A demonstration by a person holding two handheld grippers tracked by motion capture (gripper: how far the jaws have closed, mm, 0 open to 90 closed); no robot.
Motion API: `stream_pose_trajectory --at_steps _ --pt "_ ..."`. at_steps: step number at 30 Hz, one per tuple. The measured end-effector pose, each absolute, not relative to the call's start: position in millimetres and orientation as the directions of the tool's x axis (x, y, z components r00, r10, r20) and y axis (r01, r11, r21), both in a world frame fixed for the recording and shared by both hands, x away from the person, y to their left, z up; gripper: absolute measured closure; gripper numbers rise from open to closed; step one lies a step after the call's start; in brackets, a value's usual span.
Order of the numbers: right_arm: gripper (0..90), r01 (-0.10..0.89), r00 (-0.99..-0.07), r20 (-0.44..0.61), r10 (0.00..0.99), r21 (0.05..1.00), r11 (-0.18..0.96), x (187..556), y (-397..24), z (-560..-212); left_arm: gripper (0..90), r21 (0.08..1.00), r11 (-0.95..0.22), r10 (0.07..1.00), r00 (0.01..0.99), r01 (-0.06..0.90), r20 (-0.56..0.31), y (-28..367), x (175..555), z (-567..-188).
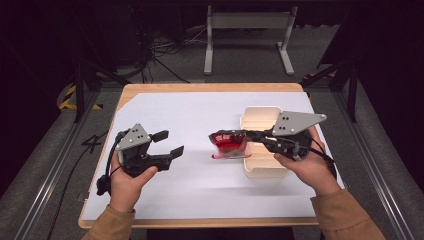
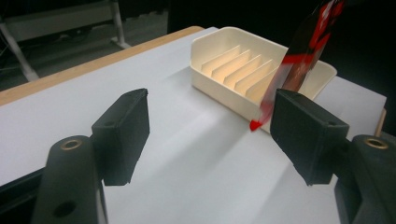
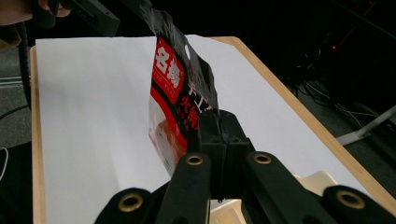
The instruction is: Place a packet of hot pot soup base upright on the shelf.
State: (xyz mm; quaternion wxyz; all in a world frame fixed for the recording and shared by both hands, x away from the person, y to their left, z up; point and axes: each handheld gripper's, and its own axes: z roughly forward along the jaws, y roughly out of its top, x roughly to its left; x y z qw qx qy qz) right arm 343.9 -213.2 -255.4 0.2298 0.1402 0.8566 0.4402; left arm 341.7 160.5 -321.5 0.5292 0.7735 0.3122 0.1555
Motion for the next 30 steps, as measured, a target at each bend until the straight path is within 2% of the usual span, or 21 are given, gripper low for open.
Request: stream_pose_trajectory --at_steps 4,8,30 --pt "89.6 0.049 -0.844 -0.275 0.460 0.815 0.577 350 -218 -250 28.3 0.912 -0.251 0.660 0.746 0.326 -0.085 164 345 -324" --pt "89.6 0.017 -0.836 -0.313 0.450 0.806 0.592 358 -224 -249 28.1 0.907 -0.252 0.664 0.742 0.338 -0.092 166 347 -326" --pt "89.5 0.079 -0.788 -0.341 0.512 0.770 0.634 398 -249 -240 27.6 0.897 -0.253 0.689 0.719 0.362 -0.095 173 354 -335"
